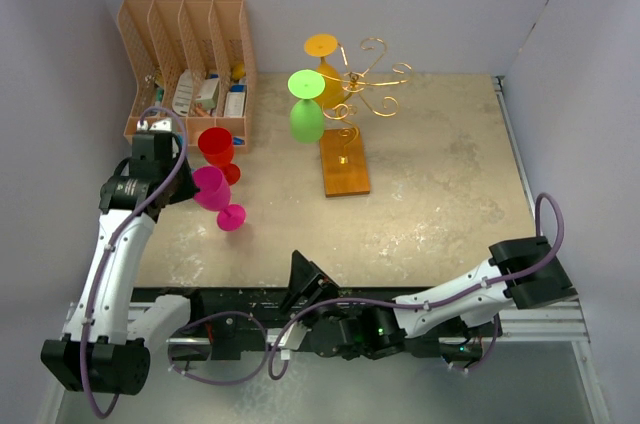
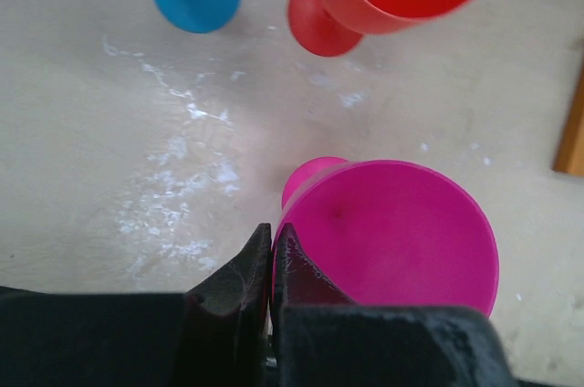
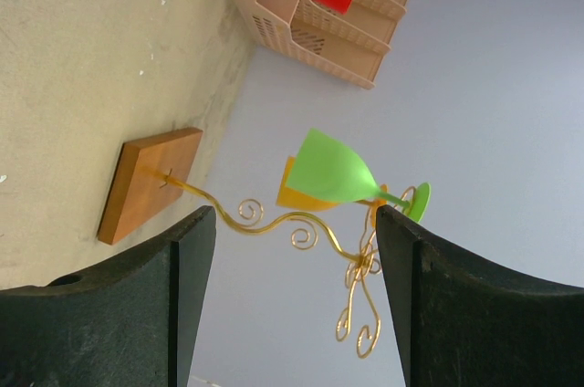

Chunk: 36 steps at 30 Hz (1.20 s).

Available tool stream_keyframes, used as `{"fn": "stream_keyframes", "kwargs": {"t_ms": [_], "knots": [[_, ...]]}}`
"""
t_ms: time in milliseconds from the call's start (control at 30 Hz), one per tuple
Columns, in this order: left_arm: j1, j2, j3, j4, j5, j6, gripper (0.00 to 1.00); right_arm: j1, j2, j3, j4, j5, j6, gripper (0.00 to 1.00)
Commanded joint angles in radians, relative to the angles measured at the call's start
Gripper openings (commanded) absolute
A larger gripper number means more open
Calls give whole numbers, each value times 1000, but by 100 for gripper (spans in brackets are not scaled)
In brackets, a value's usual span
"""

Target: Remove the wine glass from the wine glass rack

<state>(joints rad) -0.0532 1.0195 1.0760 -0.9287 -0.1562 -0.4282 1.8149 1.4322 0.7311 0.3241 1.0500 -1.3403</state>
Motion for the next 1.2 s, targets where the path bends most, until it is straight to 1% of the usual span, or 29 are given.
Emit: {"fn": "stream_keyframes", "kwargs": {"t_ms": [0,100,133,200,333,433,533,667,900,1033,1167], "knots": [[11,10,-30,86,-217,-75,0,6,-15,81,12,110,88,73],[16,-16,-46,119,-318,-93,0,5,-5,157,-88,155,247,73],[17,-23,-51,133,-348,-89,0,6,-6,189,-168,156,322,73],[19,-28,-53,148,-399,-86,0,5,-16,256,-271,152,456,73],[28,24,-32,148,-433,-97,0,5,-38,349,-439,158,675,73],[58,73,-21,154,-425,-106,0,6,-53,366,-514,184,787,73],[112,109,-20,171,-355,-111,0,5,-74,368,-600,215,892,73],[189,140,-25,192,-278,-118,0,5,-128,386,-725,235,1081,72],[209,148,-21,208,-301,-134,0,5,-290,390,-804,256,1255,72],[220,147,-21,217,-307,-147,1,6,-378,388,-783,231,1299,72],[223,168,-18,215,-318,-151,4,4,-436,384,-743,203,1299,72]]}}
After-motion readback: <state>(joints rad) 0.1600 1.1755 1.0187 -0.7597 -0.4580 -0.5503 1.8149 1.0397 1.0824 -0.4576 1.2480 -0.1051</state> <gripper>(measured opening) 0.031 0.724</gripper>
